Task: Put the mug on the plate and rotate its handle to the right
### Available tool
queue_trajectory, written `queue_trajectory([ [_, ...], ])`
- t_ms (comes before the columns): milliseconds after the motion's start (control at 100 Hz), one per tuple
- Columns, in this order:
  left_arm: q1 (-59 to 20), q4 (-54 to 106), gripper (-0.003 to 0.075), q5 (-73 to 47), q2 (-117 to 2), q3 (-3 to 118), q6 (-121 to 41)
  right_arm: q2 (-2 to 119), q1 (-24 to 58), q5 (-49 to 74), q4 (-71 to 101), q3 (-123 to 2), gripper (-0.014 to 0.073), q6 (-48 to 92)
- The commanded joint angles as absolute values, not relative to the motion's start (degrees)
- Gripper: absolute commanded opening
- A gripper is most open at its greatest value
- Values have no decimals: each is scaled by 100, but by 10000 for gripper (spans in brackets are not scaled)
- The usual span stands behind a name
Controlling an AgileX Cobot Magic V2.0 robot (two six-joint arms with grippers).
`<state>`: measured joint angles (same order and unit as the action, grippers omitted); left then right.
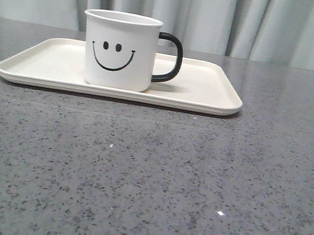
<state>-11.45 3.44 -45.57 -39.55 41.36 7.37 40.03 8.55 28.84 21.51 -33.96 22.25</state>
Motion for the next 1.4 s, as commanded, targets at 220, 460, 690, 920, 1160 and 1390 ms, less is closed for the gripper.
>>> queue_trajectory([
  [220,-1149,370,-20,-4155,-3929,4288,775,3971,815,2546,2216,-3545,-65,2205],
  [460,-1149,370,-20,-4132,-3929,4288,775,3971,815,2660,2216,-3545,-65,2205],
  [690,-1149,370,-20,-4132,-3929,4288,775,3971,815,2660,2216,-3545,-65,2205],
  [920,-1149,370,-20,-4132,-3929,4288,775,3971,815,2660,2216,-3545,-65,2205],
  [1160,-1149,358,-20,-4122,-3929,4278,775,3971,815,2660,2216,-3545,-65,2205],
  [1390,-1149,0,-20,-3158,-3414,3914,775,3971,815,2660,2216,-3545,-65,2205],
])
